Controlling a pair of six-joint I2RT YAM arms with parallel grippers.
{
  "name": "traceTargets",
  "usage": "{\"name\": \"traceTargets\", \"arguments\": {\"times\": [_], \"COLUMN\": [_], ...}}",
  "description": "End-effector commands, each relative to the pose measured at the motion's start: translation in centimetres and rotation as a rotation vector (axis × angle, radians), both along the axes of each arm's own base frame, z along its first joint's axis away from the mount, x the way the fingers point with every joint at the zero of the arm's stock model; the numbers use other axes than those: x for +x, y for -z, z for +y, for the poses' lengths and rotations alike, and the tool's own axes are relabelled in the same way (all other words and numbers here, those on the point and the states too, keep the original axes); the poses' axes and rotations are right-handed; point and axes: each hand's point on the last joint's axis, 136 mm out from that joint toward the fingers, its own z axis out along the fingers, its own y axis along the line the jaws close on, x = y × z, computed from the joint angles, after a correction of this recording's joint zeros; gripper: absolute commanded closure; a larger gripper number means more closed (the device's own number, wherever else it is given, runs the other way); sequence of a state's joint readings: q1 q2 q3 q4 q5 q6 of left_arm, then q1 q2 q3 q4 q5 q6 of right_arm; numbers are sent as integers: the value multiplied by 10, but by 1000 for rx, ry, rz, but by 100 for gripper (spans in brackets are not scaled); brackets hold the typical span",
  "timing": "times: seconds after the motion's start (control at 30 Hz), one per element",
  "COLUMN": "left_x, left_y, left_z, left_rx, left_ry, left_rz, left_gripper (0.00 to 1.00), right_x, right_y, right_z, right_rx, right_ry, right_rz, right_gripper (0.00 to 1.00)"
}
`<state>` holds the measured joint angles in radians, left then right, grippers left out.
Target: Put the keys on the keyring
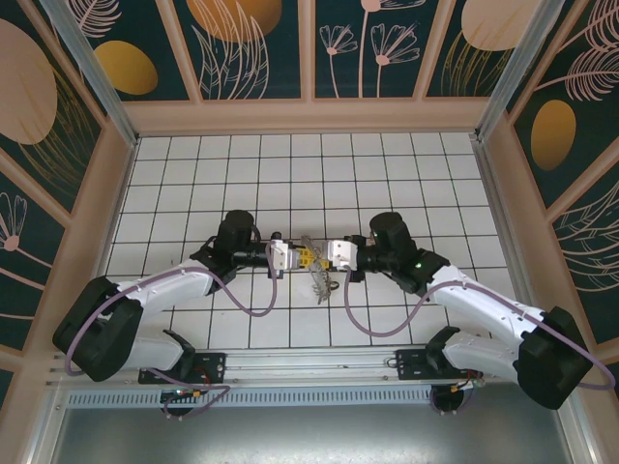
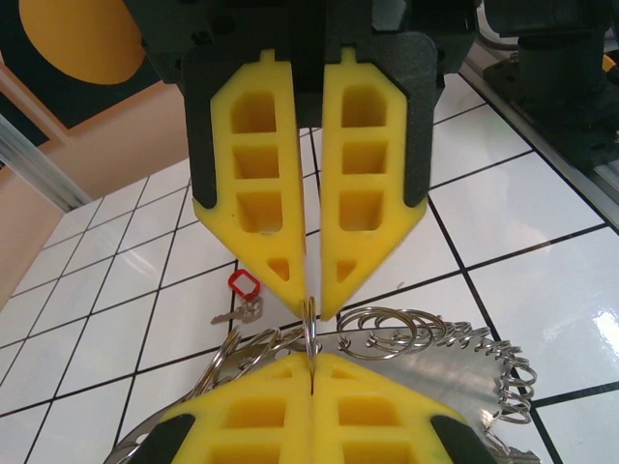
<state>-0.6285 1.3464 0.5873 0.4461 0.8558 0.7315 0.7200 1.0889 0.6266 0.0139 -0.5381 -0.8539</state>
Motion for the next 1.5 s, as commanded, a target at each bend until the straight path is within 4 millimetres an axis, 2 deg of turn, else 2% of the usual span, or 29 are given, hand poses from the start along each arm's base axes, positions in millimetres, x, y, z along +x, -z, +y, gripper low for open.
{"name": "traceTargets", "arguments": {"times": [0.0,0.23,0.3,0.43,0.47,0.6,0.7,0.97,1.27,1.47], "left_x": [-7,-9,-11,-8,-7,-5,0,3,7,9], "left_y": [-22,-24,-27,-29,-29,-30,-25,-17,-1,1], "left_z": [-4,-3,-4,-4,-4,-5,-5,-5,-3,-2], "left_rx": [-71,-75,-83,-89,-91,-99,-88,-74,-17,-11], "left_ry": [54,60,66,51,46,25,-6,-21,-44,-62], "left_rz": [-58,-55,-57,-61,-58,-44,-16,9,13,21], "left_gripper": [100,100,100,100,100,100,90,80,79,78], "right_x": [-1,0,-1,-6,-6,-5,-3,-1,1,0], "right_y": [-4,-4,-4,-4,-3,-5,-10,-16,-22,-26], "right_z": [5,6,8,12,13,13,12,11,7,2], "right_rx": [30,30,37,44,42,47,69,93,123,162], "right_ry": [-8,-6,-16,-41,-42,-35,-21,5,20,28], "right_rz": [-27,-22,-14,-11,-10,-32,-58,-64,-60,-59], "right_gripper": [85,82,85,99,100,100,100,100,100,100]}}
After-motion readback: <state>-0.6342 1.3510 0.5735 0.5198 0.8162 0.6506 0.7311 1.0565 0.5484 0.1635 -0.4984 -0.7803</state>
